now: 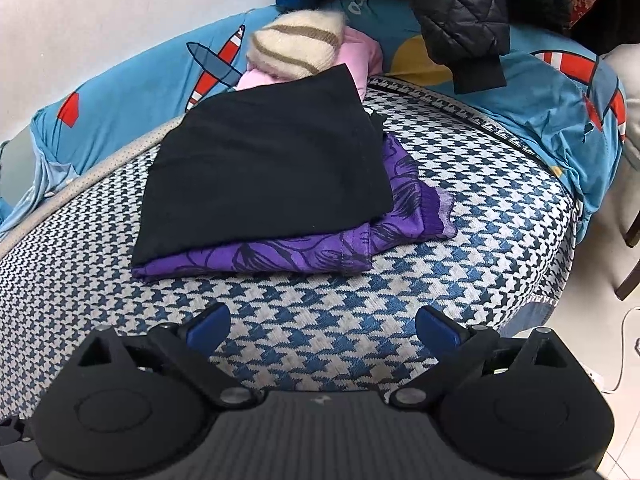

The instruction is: Fold clothes

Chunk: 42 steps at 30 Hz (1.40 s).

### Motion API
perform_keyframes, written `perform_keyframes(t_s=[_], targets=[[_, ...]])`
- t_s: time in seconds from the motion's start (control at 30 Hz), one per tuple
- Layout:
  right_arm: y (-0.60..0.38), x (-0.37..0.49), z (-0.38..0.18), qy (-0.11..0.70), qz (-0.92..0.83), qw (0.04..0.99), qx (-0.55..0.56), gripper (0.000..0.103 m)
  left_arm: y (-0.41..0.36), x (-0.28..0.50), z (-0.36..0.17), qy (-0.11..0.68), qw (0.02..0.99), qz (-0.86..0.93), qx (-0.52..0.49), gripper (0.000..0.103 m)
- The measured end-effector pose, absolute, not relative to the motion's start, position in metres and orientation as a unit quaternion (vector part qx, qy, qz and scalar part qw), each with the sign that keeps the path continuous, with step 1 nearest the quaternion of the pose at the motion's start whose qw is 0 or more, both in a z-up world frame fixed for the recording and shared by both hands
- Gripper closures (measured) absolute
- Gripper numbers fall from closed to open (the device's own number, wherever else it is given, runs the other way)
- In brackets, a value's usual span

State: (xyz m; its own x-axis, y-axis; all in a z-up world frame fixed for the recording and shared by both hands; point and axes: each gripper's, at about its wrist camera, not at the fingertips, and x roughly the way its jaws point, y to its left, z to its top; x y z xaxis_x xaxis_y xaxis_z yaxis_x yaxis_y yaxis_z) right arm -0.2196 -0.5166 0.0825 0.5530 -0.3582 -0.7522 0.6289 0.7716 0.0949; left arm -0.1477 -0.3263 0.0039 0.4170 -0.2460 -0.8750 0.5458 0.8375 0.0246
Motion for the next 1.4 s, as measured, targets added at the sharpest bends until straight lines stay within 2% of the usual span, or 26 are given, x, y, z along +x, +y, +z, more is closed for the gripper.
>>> perform_keyframes(t_s=[0.77, 1.4], targets=[[-0.518, -0.222, 0.086, 0.374, -0.294, 0.862, 0.176, 0.004, -0.338, -0.147, 0.058, 0.43, 0.858, -0.243, 0.143, 0.0], [-0.508, -0.22, 0.088, 0.379, -0.28, 0.863, 0.185, 0.004, -0.325, -0.156, 0.067, 0.422, 0.86, -0.246, 0.147, 0.0]])
